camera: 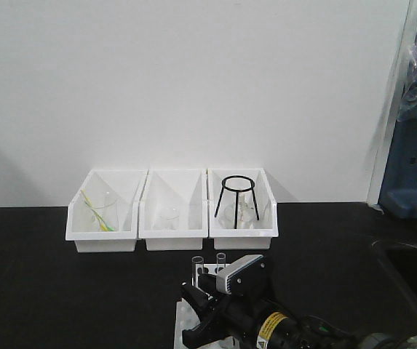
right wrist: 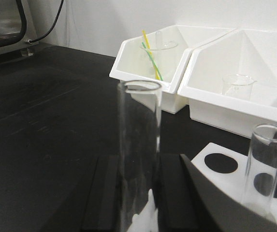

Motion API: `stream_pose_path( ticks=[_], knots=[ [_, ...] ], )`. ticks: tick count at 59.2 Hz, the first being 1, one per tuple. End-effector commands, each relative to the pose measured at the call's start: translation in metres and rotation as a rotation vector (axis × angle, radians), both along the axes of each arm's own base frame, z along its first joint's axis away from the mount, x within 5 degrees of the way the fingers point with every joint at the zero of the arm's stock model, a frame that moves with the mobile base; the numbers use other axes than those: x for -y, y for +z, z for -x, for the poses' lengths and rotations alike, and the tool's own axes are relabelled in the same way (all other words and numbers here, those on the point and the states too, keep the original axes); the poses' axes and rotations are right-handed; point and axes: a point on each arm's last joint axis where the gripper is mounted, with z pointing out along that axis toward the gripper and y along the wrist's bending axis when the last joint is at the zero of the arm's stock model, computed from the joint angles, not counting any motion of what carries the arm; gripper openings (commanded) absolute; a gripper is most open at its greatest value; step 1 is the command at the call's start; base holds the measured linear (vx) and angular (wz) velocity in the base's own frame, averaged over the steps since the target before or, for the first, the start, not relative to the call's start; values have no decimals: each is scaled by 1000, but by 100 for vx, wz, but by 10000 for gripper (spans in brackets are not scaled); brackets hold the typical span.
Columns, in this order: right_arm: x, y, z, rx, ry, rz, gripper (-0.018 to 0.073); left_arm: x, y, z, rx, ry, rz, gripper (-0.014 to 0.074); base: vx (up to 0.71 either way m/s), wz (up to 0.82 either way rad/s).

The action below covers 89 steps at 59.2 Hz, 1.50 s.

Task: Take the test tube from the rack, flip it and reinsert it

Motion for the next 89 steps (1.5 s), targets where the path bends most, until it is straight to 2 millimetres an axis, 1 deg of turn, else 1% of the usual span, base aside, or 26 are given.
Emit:
stream_pose_path(
  ticks=[1,8,18,25,35,38,43,45,47,49,53,54,56,59,62,65,69,73,76,81,85,87,89],
  knots=[
    [-2,35,-2,126,12,-88,-16,0,10,1,94,0,12,-6,0,0],
    [-1,42,-1,142,12,-95,-16,0,10,1,94,0,12,-6,0,0],
    [3,72,4,221,7,-120,-16,0,10,1,94,0,12,-6,0,0],
    [7,103,11,303,1,-139,-16,0,10,1,94,0,12,-6,0,0],
    [12,156,18,394,-18,-168,-15,0,10,1,94,0,12,-6,0,0],
    [14,173,20,422,-24,-168,-15,0,10,1,94,0,12,-6,0,0],
    [14,194,23,474,-17,-129,-13,0,10,1,94,0,12,-6,0,0],
    [14,200,24,505,-12,-79,-13,0,10,1,94,0,12,-6,0,0],
    [13,206,25,564,2,7,-13,0,10,1,94,0,12,-6,0,0],
    [11,210,27,643,22,134,-13,0,10,1,94,0,12,-6,0,0],
    [8,213,27,850,76,484,-13,0,10,1,94,0,12,-6,0,0],
    [8,213,27,916,96,599,-13,0,10,1,94,0,12,-6,0,0],
    [8,211,27,1000,123,751,-12,0,10,1,94,0,12,-6,0,0],
    [9,207,25,1160,186,1053,-11,0,10,1,94,0,12,-6,0,0],
    [11,205,22,1203,209,1211,-11,0,10,1,94,0,12,-6,0,0],
    [13,203,21,1200,215,1253,-11,0,10,1,94,0,12,-6,0,0],
    [13,204,20,1140,194,1183,-11,0,10,1,94,0,12,-6,0,0],
    [12,207,20,1029,143,1009,-11,0,10,1,94,0,12,-6,0,0],
    [13,213,21,904,83,802,-11,0,10,1,94,0,12,-6,0,0],
    [17,225,20,620,-42,350,-11,0,10,1,94,0,12,-6,0,0],
    [23,231,16,380,-138,-6,-11,0,10,1,94,0,12,-6,0,0],
    [26,232,15,286,-176,-143,-11,0,10,1,94,0,12,-6,0,0],
    [29,232,13,222,-205,-233,-11,0,10,1,94,0,12,-6,0,0]
  ],
)
